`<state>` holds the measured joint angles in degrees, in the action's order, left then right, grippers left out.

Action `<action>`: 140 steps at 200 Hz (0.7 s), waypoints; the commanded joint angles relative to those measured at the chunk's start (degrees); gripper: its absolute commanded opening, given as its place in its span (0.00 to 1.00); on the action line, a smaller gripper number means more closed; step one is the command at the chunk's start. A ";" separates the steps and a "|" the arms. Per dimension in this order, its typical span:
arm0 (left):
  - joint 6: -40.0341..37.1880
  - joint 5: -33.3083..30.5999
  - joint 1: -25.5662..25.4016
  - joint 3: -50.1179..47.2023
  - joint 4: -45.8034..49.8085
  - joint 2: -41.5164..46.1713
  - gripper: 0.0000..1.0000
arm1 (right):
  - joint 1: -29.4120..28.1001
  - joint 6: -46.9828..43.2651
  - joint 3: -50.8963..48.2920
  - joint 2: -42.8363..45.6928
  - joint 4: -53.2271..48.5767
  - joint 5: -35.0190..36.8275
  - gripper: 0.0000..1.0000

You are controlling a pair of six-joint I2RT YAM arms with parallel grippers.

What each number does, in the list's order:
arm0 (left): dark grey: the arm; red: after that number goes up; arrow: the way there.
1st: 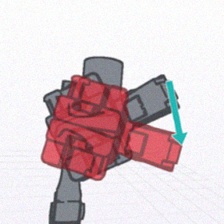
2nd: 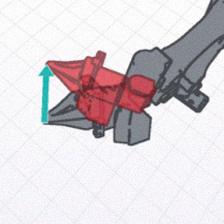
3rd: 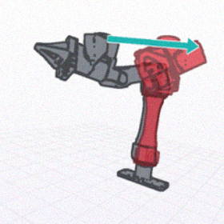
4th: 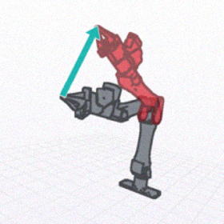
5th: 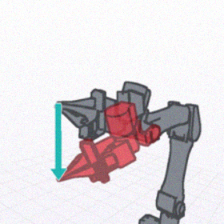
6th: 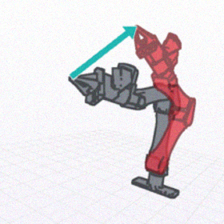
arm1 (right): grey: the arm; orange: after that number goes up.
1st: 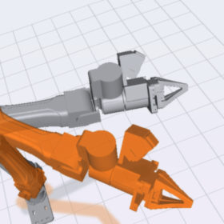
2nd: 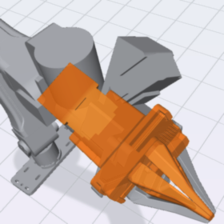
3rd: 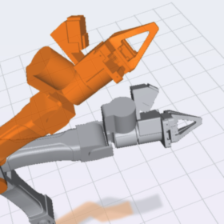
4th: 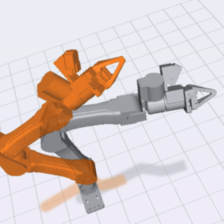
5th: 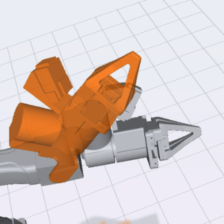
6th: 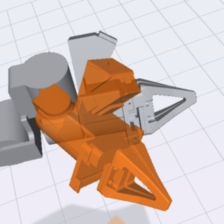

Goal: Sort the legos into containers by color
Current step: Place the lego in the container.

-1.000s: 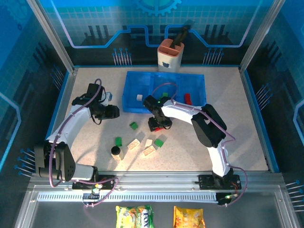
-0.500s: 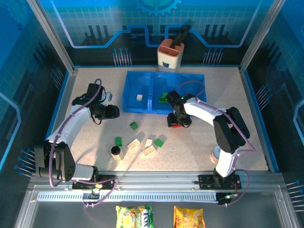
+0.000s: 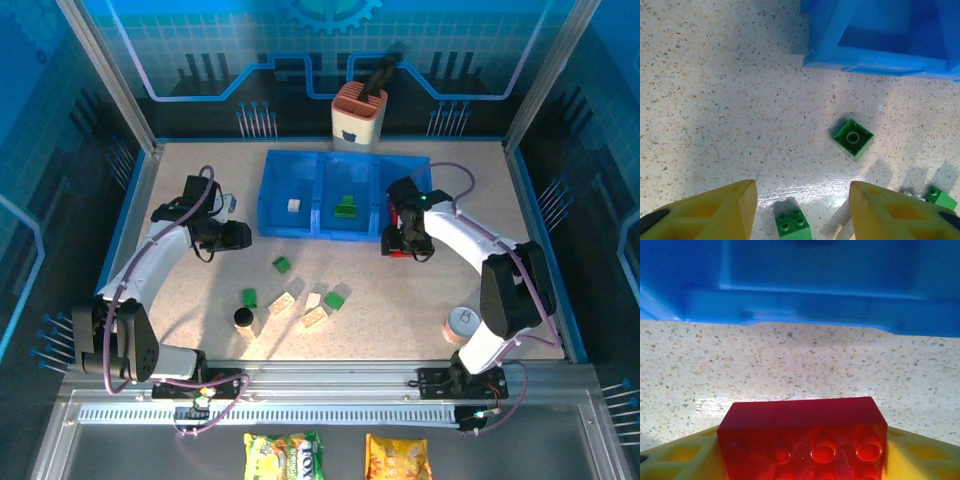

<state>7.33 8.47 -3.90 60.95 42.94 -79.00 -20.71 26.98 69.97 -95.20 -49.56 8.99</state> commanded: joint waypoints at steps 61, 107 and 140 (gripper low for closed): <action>-0.30 1.06 0.39 -0.58 -0.57 1.14 0.52 | 4.99 -5.34 13.17 -7.28 -2.74 -0.53 0.67; -0.31 1.06 0.39 -0.72 -0.57 1.27 0.52 | 7.00 -7.62 23.26 -14.94 -4.02 -0.68 0.67; -0.34 1.11 0.39 -0.66 -0.63 1.22 0.52 | 8.47 -8.24 29.87 -20.15 -4.56 -1.38 0.67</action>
<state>7.33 8.47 -3.90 60.95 42.92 -79.00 -13.72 20.29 95.24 -112.12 -51.94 8.49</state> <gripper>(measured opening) 0.523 0.668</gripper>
